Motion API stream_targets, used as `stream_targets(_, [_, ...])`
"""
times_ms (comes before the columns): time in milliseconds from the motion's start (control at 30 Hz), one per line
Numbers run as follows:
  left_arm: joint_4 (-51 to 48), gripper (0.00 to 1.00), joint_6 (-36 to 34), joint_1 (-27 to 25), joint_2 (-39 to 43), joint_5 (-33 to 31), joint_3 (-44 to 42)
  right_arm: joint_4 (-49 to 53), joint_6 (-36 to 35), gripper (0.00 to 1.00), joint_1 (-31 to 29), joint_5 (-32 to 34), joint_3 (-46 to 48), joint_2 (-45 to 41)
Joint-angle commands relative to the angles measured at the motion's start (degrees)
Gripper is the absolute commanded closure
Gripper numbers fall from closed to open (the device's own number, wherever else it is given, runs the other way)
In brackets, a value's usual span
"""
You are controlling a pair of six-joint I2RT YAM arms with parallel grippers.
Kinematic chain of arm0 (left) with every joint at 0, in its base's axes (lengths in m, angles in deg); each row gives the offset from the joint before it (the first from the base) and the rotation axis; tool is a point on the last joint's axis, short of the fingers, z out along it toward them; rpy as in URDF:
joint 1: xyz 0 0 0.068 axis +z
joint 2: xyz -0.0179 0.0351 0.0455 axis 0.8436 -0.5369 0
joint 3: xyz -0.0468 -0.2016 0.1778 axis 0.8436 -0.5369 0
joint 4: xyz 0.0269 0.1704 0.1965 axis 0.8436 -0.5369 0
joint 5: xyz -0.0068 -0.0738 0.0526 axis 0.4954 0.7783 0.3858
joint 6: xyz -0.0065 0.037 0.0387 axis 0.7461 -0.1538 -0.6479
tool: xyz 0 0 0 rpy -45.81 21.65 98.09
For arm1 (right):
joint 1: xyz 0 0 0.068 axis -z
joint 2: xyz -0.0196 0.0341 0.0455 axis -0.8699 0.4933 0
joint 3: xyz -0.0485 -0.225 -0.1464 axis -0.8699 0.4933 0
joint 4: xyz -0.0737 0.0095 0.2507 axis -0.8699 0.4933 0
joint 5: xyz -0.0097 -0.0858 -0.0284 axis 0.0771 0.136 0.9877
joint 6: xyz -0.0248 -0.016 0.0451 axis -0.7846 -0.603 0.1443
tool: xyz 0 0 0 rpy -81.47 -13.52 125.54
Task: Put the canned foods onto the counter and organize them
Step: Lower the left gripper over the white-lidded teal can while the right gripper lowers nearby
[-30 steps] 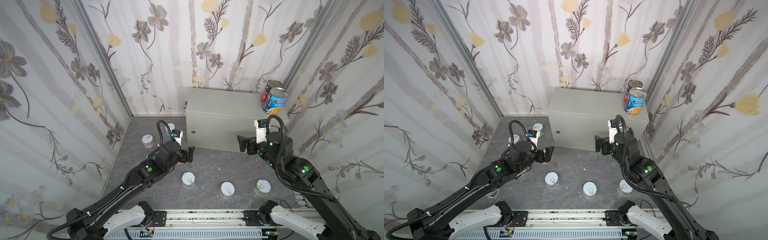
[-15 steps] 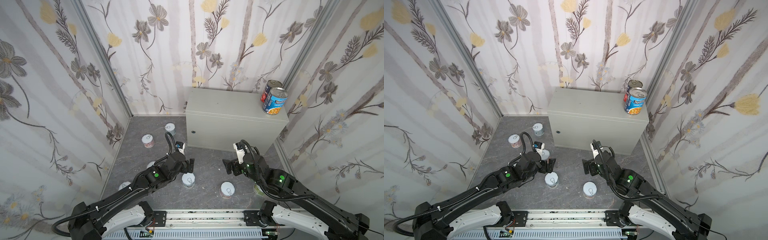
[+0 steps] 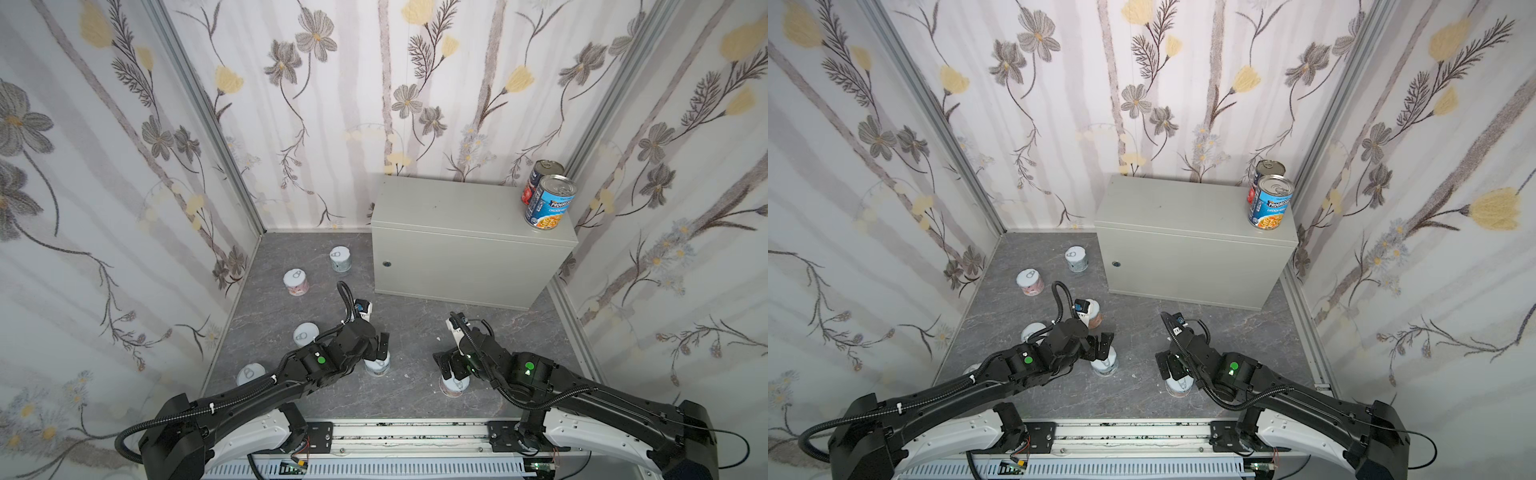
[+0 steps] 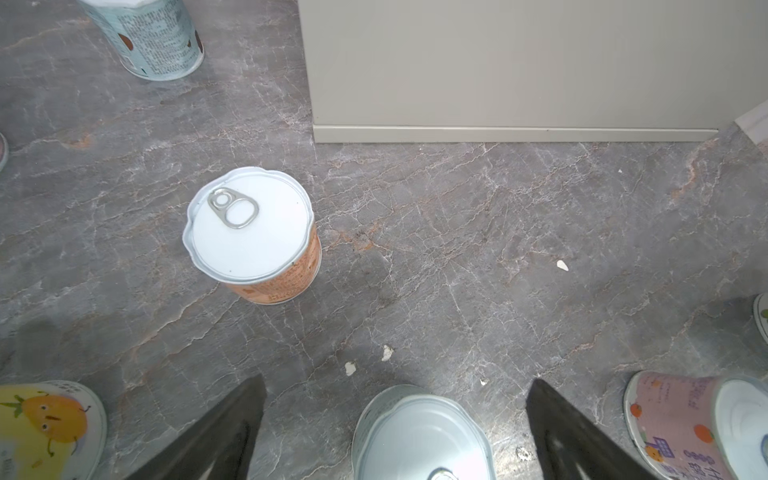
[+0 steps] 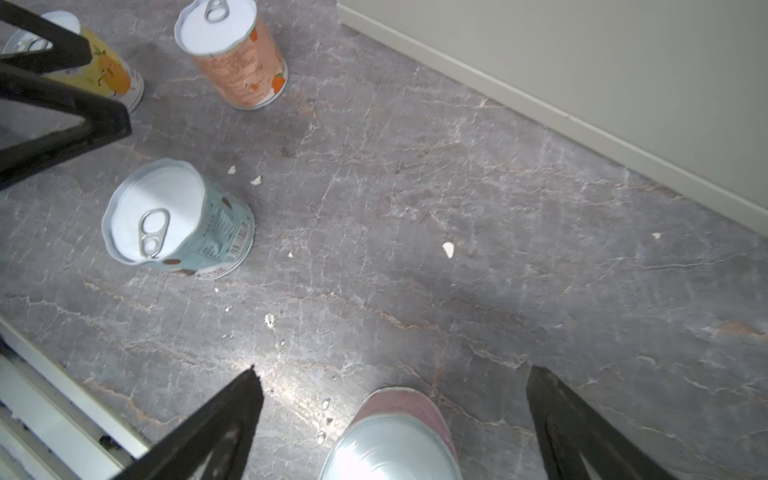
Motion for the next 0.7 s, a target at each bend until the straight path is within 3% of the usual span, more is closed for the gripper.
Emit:
stream_targets(0, [3.53, 0.00, 2.26, -0.55, -0.34, 0.26, -1.12, -3.82, 3.55, 0.00, -0.86, -1.16, 2.01, -0.05])
stream_targets(333, [3.11, 0.00, 6.16, -4.94, 1.44, 0.57, -5.69, -6.90, 5.47, 0.00, -1.27, -2.16, 4.65, -0.29])
stream_targets(667, [3.65, 0.00, 7.38, -11.11, -3.60, -6.38, -6.36, -7.63, 5.14, 0.00, -1.27, -1.09, 5.22, -1.09])
